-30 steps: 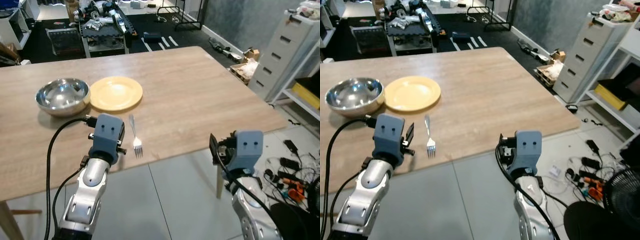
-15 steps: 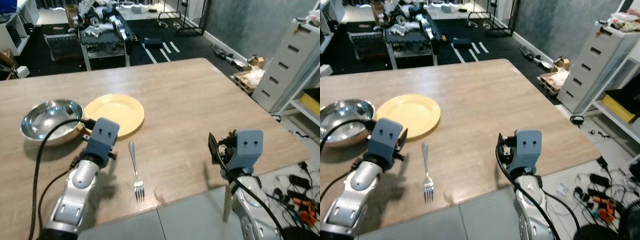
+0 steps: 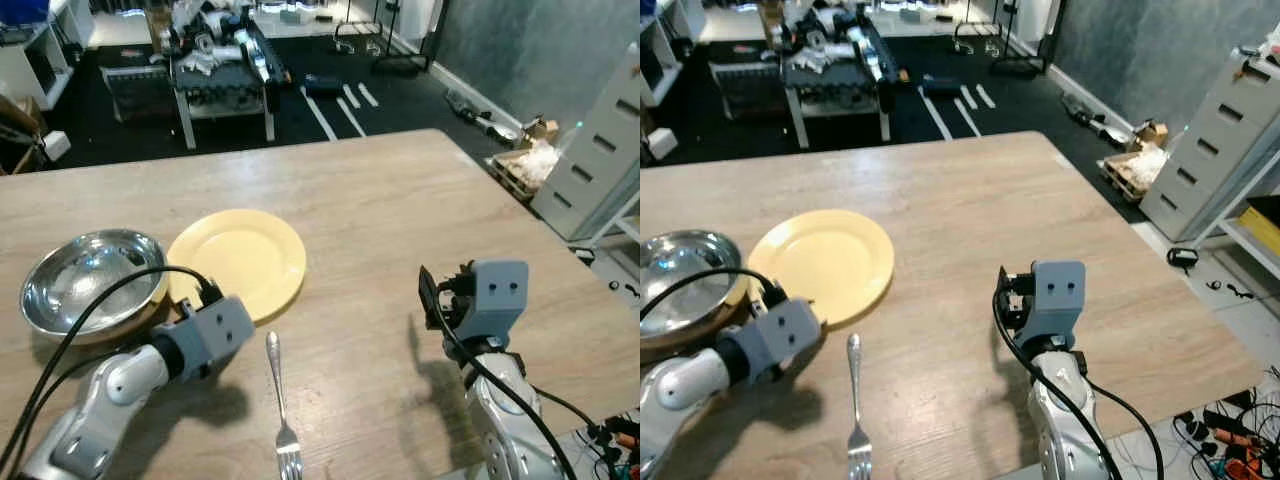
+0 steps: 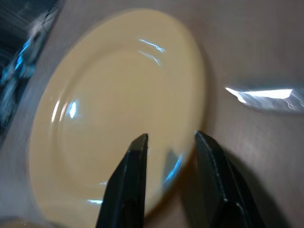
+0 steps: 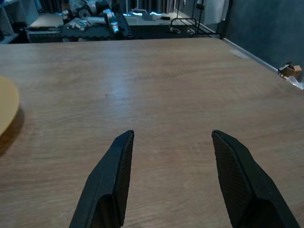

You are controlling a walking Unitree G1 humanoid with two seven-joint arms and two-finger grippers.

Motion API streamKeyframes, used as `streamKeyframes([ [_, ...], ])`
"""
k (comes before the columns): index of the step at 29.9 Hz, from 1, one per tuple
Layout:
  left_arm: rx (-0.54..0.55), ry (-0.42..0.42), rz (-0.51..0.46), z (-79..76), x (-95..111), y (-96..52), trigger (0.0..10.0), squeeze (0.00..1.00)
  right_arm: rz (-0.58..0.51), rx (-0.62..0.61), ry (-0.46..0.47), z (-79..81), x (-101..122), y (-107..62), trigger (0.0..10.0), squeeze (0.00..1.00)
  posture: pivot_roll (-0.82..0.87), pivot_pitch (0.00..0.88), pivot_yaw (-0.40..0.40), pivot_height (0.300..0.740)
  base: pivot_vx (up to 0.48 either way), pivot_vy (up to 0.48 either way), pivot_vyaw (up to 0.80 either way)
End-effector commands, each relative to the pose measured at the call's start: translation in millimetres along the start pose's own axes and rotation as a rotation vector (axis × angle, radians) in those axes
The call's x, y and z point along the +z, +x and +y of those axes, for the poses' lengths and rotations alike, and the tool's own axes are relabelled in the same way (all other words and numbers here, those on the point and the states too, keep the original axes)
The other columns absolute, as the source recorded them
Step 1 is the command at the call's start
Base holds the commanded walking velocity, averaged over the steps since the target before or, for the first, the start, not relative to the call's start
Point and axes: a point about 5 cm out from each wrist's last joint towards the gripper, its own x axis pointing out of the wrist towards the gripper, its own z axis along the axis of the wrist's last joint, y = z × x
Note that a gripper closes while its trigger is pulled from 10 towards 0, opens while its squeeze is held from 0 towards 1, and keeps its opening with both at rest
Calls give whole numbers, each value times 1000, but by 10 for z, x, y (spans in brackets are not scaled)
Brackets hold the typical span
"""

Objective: Setting the table

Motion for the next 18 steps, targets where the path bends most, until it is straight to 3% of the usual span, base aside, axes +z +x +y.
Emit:
streamKeyframes([
  [1, -89, 87, 10, -129, 10, -63, 10000, 0, 16, -23, 7, -58, -39, -49, 10000, 0, 50, 151, 78, 740, 0, 0, 0],
  [6, -139, 188, 29, -176, 3, -119, 10000, 0, 24, -21, 11, -48, -66, -60, 10000, 0, 58, 155, 74, 740, 0, 0, 0],
  [7, -141, 230, 30, -173, 2, -123, 10000, 216, 26, -17, 12, -35, -68, -59, 10000, 0, 59, 156, 72, 740, 0, 0, 0],
  [8, -135, 259, 33, -156, -3, -120, 10000, 1000, 25, -14, 13, -25, -66, -56, 10000, 0, 59, 157, 72, 740, 0, 0, 0],
  [13, -139, 340, 74, -130, -121, -95, 10000, 1000, 23, -9, 14, -16, -54, -42, 10000, 0, 56, 162, 65, 740, 0, 0, 0],
  [18, -130, 369, 100, -105, -193, -39, 10000, 1000, 25, -8, 14, -21, -55, -47, 10000, 0, 54, 169, 64, 740, 0, 0, 0],
])
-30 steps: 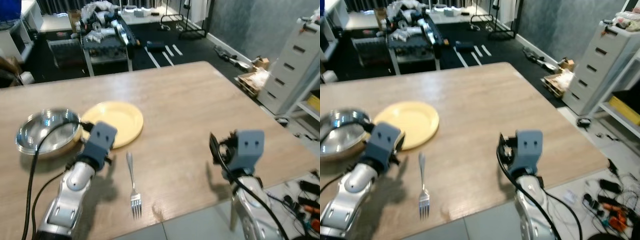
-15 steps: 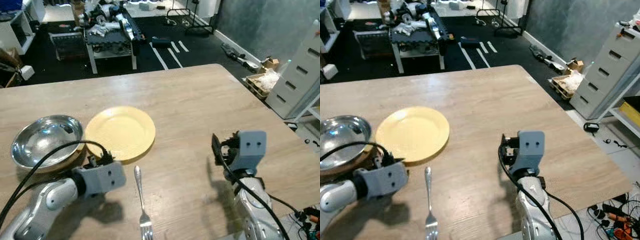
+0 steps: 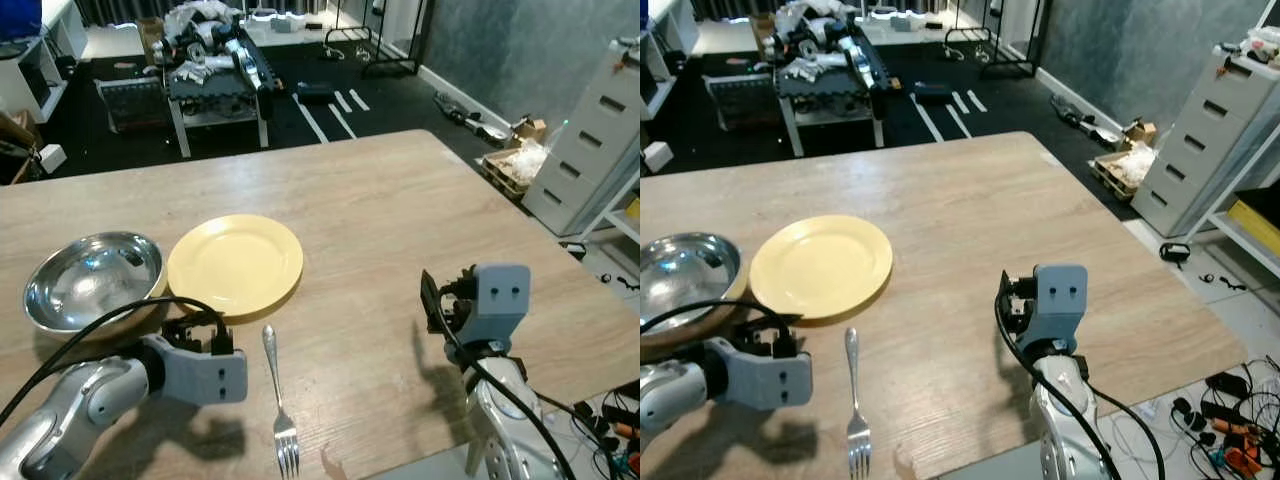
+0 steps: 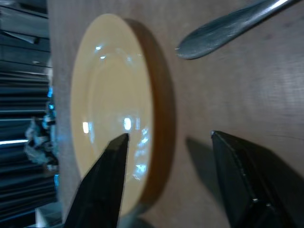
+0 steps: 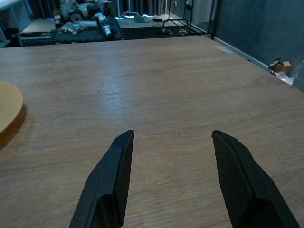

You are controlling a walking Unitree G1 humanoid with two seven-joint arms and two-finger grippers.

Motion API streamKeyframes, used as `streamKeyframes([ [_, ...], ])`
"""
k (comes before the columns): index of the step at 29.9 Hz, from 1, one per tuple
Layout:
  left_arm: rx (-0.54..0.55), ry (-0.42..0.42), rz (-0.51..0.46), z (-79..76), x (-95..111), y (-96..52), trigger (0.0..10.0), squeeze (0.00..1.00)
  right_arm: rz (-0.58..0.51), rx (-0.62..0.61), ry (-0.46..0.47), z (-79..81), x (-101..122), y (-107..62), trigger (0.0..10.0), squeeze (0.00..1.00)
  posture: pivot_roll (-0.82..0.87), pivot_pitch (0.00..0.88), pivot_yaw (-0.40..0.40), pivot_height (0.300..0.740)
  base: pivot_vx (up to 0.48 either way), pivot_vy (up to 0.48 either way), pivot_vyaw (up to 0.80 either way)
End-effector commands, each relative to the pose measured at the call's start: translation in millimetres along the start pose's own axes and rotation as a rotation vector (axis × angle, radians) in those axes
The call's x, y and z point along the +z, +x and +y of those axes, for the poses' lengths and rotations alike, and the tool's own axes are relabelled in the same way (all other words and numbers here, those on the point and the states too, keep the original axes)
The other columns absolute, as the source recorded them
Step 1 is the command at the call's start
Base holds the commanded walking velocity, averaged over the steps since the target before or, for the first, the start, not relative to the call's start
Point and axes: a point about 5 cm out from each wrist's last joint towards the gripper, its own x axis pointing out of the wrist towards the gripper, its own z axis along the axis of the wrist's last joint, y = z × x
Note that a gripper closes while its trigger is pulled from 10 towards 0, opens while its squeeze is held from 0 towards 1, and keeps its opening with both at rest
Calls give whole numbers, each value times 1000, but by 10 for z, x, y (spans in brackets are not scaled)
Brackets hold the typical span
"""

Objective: Setting the table

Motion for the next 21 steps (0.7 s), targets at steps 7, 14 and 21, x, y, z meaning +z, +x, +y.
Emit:
streamKeyframes([
  [7, -90, 21, 85, -194, -183, 182, 10000, 0, 20, 1, 5, -8, -25, -51, 10000, 0, 44, 189, 55, 740, 0, 0, 0],
  [14, -96, 75, 95, -222, -294, 330, 10000, 0, 22, 6, 3, -6, -11, -60, 10000, 0, 31, 203, 56, 740, 0, 0, 0],
  [21, -95, 73, 87, -370, -307, 344, 0, 0, 24, -2, 0, -25, -8, -65, 10000, 0, 32, 208, 52, 740, 0, 0, 0],
])
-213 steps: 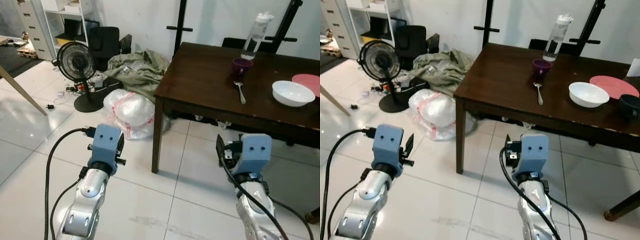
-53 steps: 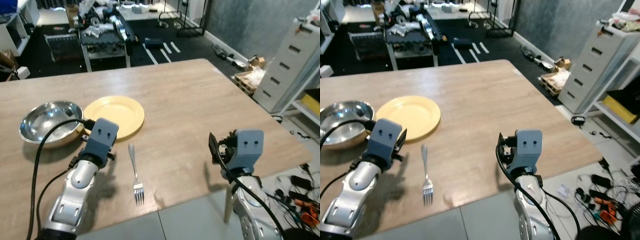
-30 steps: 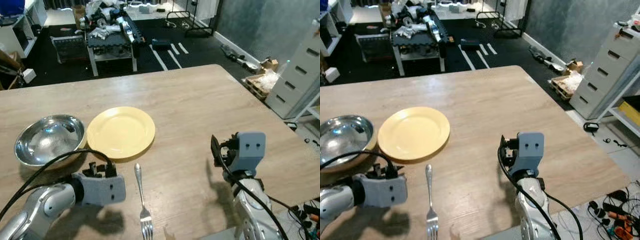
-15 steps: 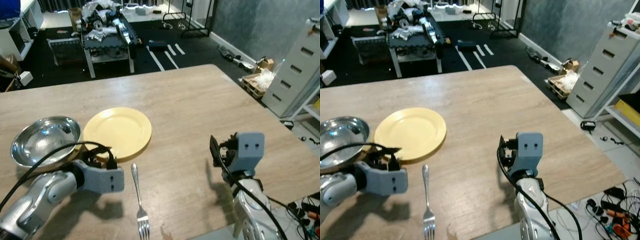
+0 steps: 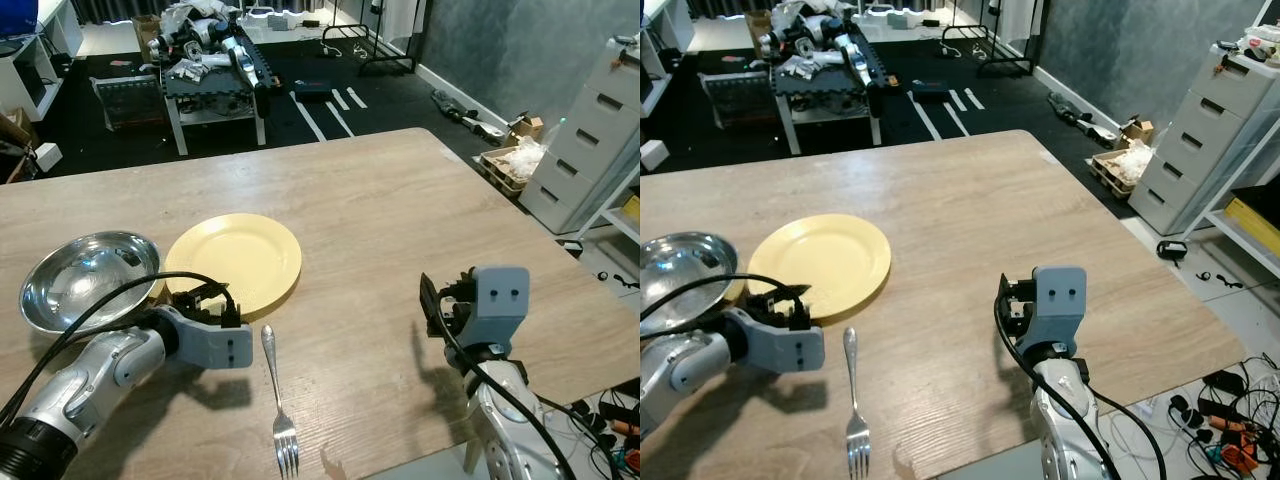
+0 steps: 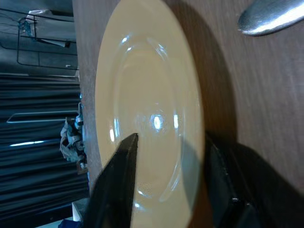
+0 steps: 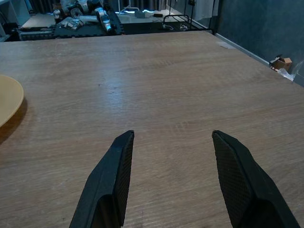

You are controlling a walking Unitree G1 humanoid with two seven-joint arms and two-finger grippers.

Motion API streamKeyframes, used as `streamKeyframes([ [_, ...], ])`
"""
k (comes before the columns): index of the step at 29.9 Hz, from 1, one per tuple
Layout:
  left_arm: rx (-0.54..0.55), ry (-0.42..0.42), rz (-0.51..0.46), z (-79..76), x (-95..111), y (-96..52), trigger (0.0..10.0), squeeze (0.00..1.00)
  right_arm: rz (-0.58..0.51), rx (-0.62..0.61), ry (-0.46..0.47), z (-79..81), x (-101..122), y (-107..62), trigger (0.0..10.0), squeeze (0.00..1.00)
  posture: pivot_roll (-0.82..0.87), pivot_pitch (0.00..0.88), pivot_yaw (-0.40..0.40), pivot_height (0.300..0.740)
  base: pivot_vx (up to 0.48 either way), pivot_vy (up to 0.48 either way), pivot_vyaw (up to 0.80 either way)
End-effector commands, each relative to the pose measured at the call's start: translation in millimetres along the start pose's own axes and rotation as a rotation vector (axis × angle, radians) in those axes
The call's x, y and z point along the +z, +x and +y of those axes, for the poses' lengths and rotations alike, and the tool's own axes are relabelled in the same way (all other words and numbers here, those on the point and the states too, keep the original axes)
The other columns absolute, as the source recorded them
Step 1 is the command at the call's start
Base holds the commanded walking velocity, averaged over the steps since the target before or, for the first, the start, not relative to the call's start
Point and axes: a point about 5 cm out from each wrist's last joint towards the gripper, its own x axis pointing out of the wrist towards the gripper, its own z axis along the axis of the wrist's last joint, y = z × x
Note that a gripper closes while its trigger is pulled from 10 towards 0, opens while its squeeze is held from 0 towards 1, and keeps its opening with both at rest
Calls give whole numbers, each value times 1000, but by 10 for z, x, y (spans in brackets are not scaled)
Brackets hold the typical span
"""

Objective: Setting the table

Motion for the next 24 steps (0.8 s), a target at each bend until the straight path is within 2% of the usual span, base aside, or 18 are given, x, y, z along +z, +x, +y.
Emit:
streamKeyframes([
  [1, -164, -12, 53, -426, -67, -37, 0, 0, 10, -10, 3, -30, -9, -28, 10000, 0, 32, 208, 52, 740, 0, 0, 0],
  [13, -59, -29, 83, -456, -106, 15, 0, 0, 8, 0, 2, -25, 10, 3, 10000, 0, 31, 198, 42, 740, 0, 0, 0],
  [16, -16, -2, 74, -398, -103, 30, 0, 0, 4, 1, 8, -14, 18, 5, 10000, 0, 31, 197, 42, 740, 0, 0, 0],
  [18, 56, 50, 71, -257, -101, 54, 0, 0, 6, -2, 75, 5, 21, 20, 10000, 0, 39, 186, 42, 740, 0, 0, 0],
  [19, 93, 66, 64, -185, -93, 60, 2824, 0, 14, 2, 129, 21, 21, 28, 10000, 0, 39, 186, 42, 740, 0, 0, 0],
  [20, 93, 66, 64, -185, -93, 60, 2824, 0, 14, 2, 129, 21, 21, 28, 10000, 0, 39, 186, 42, 740, 0, 0, 0],
  [21, 118, 75, 52, -129, -80, 60, 2824, 0, 24, 7, 185, 37, 20, 34, 10000, 0, 39, 186, 42, 740, 0, 0, 0],
  [22, 147, 101, 27, -62, -53, 59, 10000, 0, 39, 16, 266, 57, 15, 41, 10000, 0, 45, 178, 39, 740, 0, 0, 0],
  [23, 147, 101, 27, -62, -53, 59, 10000, 0, 39, 16, 266, 57, 15, 41, 10000, 0, 45, 178, 39, 740, 0, 0, 0],
  [24, 179, 134, -10, 27, -10, 57, 10000, 0, 57, 53, 385, 109, 16, 49, 10000, 0, 49, 176, 38, 740, 0, 0, 0],
])
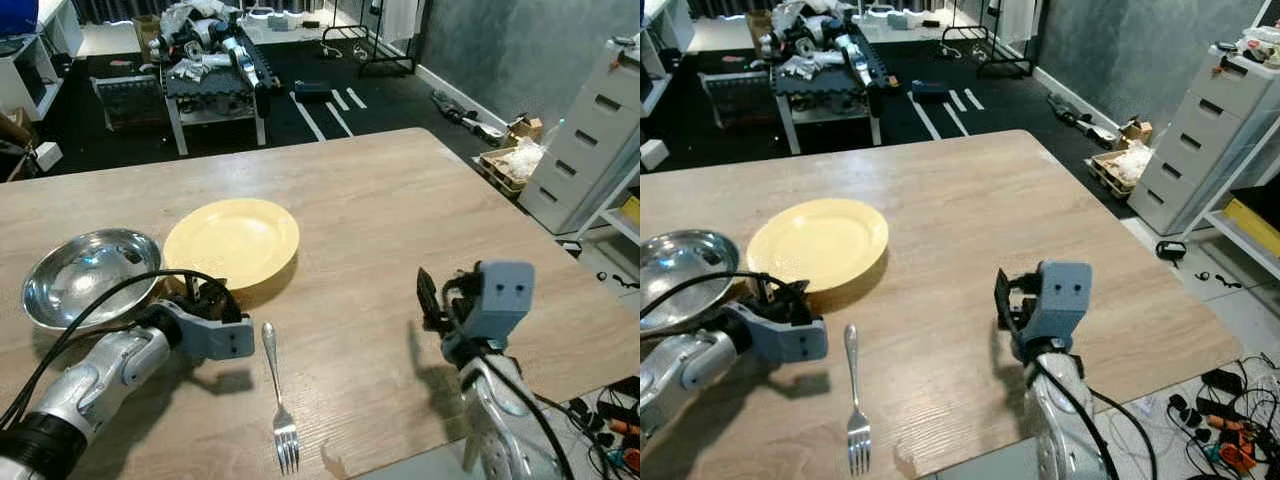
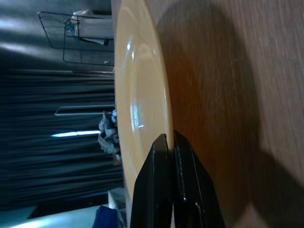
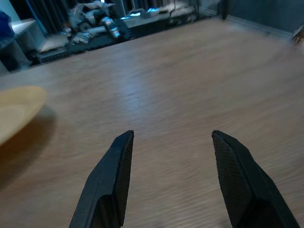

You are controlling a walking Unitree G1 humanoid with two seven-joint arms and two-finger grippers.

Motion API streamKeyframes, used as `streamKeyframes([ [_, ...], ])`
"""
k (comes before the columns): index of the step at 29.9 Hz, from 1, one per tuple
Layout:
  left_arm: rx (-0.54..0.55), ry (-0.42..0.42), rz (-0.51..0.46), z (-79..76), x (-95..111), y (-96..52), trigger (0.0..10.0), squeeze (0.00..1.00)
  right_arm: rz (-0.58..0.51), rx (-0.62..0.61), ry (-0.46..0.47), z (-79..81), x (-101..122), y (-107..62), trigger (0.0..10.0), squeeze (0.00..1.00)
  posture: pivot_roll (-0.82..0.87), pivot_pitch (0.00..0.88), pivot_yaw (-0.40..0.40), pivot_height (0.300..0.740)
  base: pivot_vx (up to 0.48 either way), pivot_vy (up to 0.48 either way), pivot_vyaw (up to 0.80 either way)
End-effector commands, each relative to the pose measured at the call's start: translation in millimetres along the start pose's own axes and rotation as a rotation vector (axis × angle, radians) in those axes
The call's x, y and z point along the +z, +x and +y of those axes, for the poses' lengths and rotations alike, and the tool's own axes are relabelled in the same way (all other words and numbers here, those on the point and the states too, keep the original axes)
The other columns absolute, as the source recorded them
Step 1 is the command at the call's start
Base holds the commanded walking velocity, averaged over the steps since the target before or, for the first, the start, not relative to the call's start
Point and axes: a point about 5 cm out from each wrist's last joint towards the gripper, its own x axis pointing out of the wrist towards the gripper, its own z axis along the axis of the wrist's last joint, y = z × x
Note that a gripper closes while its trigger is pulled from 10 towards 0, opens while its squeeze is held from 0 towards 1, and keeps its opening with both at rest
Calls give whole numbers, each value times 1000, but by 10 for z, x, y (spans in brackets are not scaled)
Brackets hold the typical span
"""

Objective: Setting the table

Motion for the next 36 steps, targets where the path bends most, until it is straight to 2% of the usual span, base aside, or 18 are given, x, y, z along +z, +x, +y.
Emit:
streamKeyframes([
  [1, -22, 59, -54, -42, 47, -23, 10000, 0, 38, 51, 187, 43, -18, -4, 10000, 0, 54, 172, 38, 740, 0, 0, 0],
  [2, -22, 59, -54, -42, 47, -23, 10000, 0, 38, 51, 187, 43, -18, -4, 10000, 0, 54, 172, 38, 740, 0, 0, 0],
  [4, 11, 91, -139, 97, 142, 3, 10000, 0, 64, 160, 333, 187, -10, 2, 10000, 0, 61, 164, 36, 740, 0, 0, 0],
  [8, 29, 105, -205, 176, 225, 18, 10000, 0, 63, 213, 367, 266, 12, 4, 10000, 0, 64, 160, 35, 740, 0, 0, 0],
  [9, 45, 113, -240, 222, 280, 30, 10000, 0, 64, 240, 388, 311, 16, 6, 10000, 1000, 68, 156, 34, 740, 0, 0, 0],
  [10, 45, 113, -240, 222, 280, 30, 10000, 0, 64, 240, 388, 311, 16, 6, 10000, 1000, 68, 156, 34, 740, 0, 0, 0],
  [12, 82, 133, -332, 340, 438, 78, 10000, 0, 76, 289, 516, 390, 23, 9, 10000, 1000, 71, 146, 33, 740, 0, 0, 0],
  [14, 82, 133, -332, 340, 438, 78, 10000, 0, 76, 289, 516, 390, 23, 9, 10000, 1000, 71, 146, 33, 740, 0, 0, 0],
  [16, 104, 145, -392, 413, 541, 121, 10000, 0, 89, 311, 626, 423, 43, 10, 10000, 1000, 70, 142, 35, 740, 0, 0, 0],
  [17, 109, 146, -413, 433, 578, 140, 10000, 0, 93, 318, 670, 431, 55, 10, 10000, 196, 70, 141, 35, 740, 0, 0, 0],
  [18, 112, 148, -430, 445, 609, 154, 10000, 0, 96, 324, 707, 440, 63, 8, 10000, 0, 70, 141, 35, 740, 0, 0, 0],
  [22, 121, 145, -487, 465, 736, 205, 10000, 0, 111, 343, 811, 481, 71, -9, 10000, 0, 68, 140, 36, 740, 0, 0, 0],
  [31, 124, 127, -578, 447, 926, 233, 10000, 0, 106, 359, 909, 517, 97, -6, 10000, 0, 64, 140, 38, 740, 0, 0, 0],
  [32, 124, 126, -601, 444, 968, 230, 10000, 0, 108, 363, 925, 520, 105, -2, 6980, 0, 66, 140, 38, 740, 0, 0, 0],
  [33, 124, 126, -601, 444, 968, 230, 10000, 0, 108, 363, 925, 520, 105, -2, 6980, 0, 66, 140, 38, 740, 0, 0, 0],
  [34, 119, 127, -622, 434, 1004, 222, 10000, 0, 109, 364, 937, 519, 110, 1, 2235, 0, 66, 141, 38, 740, 0, 0, 0],
  [35, 119, 127, -622, 434, 1004, 222, 10000, 0, 109, 364, 937, 519, 110, 1, 2235, 0, 66, 141, 38, 740, 0, 0, 0],
  [36, 114, 129, -638, 423, 1026, 214, 10000, 0, 108, 360, 953, 505, 118, 4, 0, 0, 66, 141, 39, 740, 0, 0, 0],
])
